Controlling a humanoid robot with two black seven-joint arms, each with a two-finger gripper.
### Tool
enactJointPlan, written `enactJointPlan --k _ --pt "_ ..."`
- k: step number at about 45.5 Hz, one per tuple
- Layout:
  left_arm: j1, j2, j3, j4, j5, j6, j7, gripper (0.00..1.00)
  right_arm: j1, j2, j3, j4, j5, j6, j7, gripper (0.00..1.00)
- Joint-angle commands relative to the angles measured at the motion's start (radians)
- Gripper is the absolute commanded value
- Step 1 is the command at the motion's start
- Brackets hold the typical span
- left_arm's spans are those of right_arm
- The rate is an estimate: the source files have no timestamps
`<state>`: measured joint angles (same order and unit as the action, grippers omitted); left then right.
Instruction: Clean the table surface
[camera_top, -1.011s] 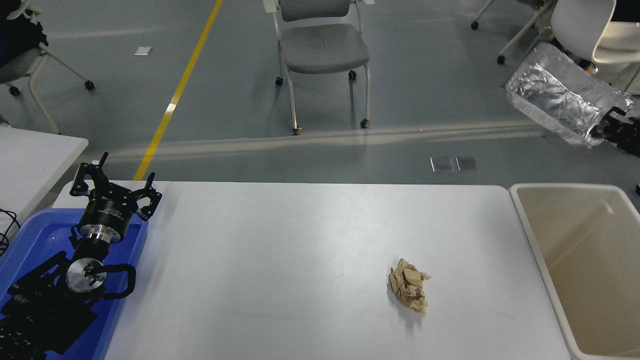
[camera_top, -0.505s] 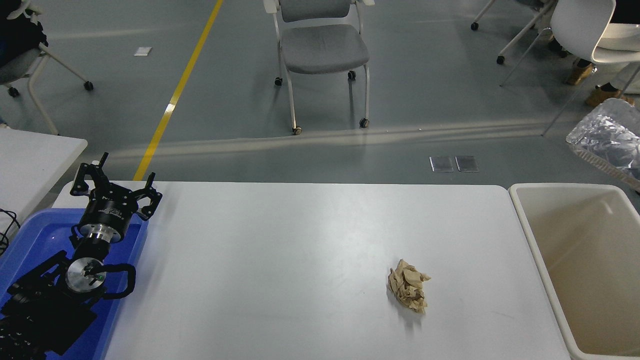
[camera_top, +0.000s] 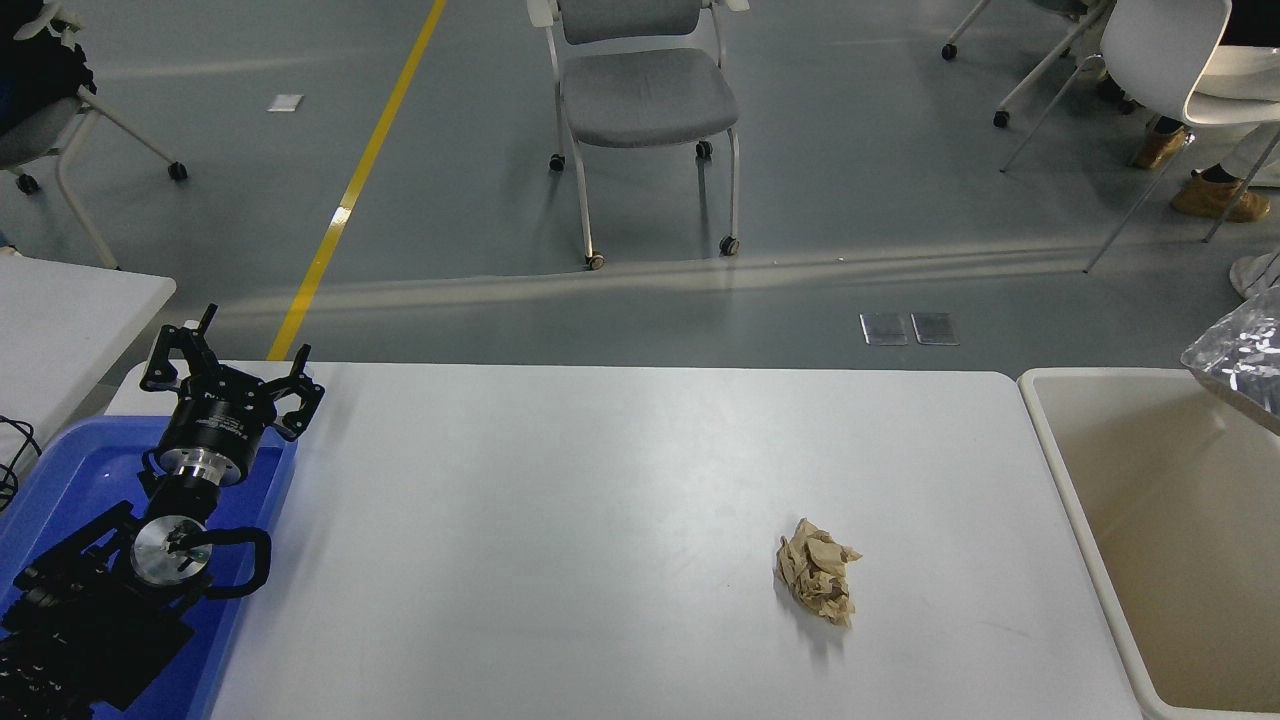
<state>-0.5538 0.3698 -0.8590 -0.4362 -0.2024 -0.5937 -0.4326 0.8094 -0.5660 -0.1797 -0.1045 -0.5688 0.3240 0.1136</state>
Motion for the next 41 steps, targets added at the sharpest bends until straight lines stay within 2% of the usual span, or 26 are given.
enactJointPlan --k 1,21,41 --pt "0.000 0.000 0.000 -0.001 0.000 0.000 0.000 1.00 -0.064 0.083 0.032 -0.001 0.012 -0.063 -0.058 0.00" --pt "0.000 0.000 0.000 0.001 0.000 0.000 0.000 1.00 -0.190 0.189 0.137 -0.001 0.014 -0.137 -0.061 0.00" --pt "0.000 0.000 0.000 0.001 0.000 0.000 0.000 1.00 -0.196 0.192 0.154 -0.001 0.014 -0.138 -0.060 0.00"
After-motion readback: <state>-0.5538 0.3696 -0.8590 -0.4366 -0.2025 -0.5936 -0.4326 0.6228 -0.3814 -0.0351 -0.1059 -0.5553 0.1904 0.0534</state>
